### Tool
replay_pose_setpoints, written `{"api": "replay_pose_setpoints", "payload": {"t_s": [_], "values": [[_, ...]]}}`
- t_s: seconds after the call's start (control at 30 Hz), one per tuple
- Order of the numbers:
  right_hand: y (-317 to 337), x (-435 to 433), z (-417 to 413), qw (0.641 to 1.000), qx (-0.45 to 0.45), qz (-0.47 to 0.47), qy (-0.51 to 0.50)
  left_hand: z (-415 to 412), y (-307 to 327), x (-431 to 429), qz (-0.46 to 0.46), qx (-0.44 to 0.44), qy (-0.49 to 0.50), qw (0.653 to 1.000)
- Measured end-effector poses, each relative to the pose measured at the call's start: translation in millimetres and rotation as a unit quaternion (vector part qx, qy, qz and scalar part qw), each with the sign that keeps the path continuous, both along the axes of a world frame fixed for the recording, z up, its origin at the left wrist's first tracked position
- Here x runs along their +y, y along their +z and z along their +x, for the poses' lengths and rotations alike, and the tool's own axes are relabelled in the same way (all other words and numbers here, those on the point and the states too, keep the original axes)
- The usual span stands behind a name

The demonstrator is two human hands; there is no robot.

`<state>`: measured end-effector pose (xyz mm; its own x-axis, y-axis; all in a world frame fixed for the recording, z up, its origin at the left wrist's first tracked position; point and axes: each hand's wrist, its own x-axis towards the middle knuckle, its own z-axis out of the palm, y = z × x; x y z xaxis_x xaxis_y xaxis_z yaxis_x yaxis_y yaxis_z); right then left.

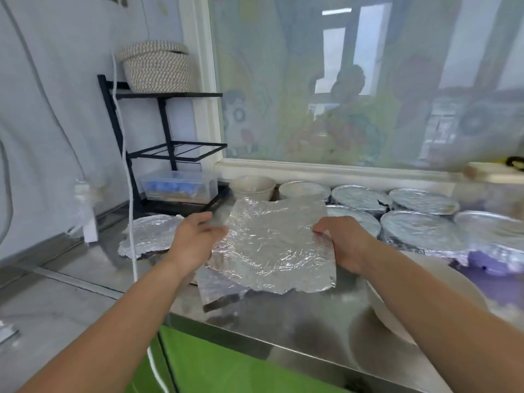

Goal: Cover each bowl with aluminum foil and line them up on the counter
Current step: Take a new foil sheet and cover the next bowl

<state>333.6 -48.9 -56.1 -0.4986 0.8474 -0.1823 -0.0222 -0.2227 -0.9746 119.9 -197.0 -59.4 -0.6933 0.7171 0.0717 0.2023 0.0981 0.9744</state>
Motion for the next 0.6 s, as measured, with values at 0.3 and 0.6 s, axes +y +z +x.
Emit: {"api": "replay_pose_setpoints", "payload": {"t_s": [0.3,0.6], "values": [[13,2,96,0.977,-0.114,0.145,-0.103,89,20,9,0.041,-0.026,-0.05,0.998],[-19,-1,229,0.85,-0.356,0.339,-0.189,196,-21,46,-0.024,0.064,-0.193,0.979]]}}
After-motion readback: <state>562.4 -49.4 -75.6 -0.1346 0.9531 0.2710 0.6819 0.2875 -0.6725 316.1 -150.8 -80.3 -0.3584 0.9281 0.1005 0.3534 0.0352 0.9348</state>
